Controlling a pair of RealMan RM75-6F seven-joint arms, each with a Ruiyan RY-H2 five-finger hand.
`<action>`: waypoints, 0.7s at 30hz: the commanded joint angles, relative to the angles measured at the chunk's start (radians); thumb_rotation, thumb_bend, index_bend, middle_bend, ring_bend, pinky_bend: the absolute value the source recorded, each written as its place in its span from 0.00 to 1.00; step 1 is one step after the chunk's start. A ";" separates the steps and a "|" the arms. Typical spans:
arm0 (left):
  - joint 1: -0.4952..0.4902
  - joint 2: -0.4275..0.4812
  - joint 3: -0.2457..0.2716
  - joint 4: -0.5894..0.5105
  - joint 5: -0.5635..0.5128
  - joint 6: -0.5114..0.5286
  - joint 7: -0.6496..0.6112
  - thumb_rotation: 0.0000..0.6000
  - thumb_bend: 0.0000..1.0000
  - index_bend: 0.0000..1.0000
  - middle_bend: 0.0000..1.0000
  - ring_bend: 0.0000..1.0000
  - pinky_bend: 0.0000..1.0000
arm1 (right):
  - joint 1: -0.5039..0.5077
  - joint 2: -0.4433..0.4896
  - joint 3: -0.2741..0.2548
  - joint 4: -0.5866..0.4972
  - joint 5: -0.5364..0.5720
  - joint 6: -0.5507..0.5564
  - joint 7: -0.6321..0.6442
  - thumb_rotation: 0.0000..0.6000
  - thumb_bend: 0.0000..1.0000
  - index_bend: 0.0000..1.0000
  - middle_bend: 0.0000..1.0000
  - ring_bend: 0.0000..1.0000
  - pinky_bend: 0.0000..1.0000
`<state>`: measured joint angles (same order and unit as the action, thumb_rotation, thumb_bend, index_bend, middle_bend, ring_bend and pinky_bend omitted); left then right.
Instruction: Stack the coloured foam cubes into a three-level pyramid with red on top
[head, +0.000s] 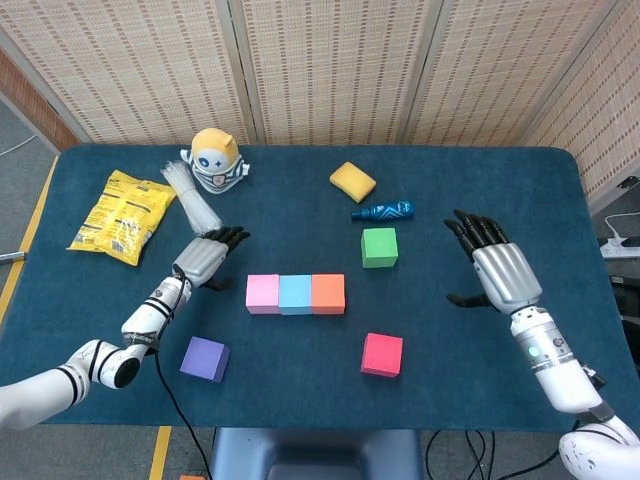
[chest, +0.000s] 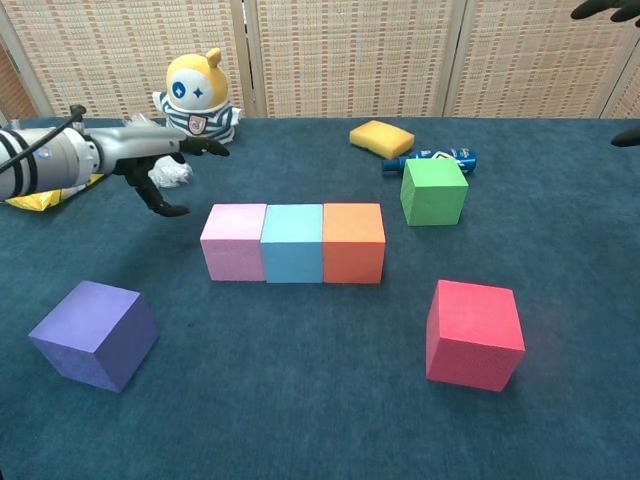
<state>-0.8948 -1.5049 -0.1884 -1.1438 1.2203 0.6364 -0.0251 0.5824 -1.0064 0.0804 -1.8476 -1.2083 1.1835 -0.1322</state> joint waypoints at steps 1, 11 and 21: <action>-0.019 -0.020 0.001 0.017 -0.015 -0.022 0.014 1.00 0.36 0.00 0.00 0.00 0.13 | -0.012 0.001 0.003 0.009 -0.010 -0.005 0.015 1.00 0.16 0.00 0.07 0.00 0.17; -0.059 -0.053 -0.002 0.032 -0.027 -0.051 0.022 1.00 0.36 0.00 0.00 0.00 0.13 | -0.045 -0.002 0.016 0.044 -0.022 -0.021 0.056 1.00 0.16 0.00 0.07 0.00 0.17; -0.097 -0.077 -0.007 0.056 -0.029 -0.073 0.020 1.00 0.36 0.00 0.00 0.00 0.13 | -0.072 0.000 0.030 0.069 -0.027 -0.031 0.089 1.00 0.16 0.00 0.07 0.00 0.17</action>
<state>-0.9921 -1.5814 -0.1959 -1.0883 1.1915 0.5636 -0.0058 0.5112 -1.0063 0.1095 -1.7797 -1.2349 1.1530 -0.0440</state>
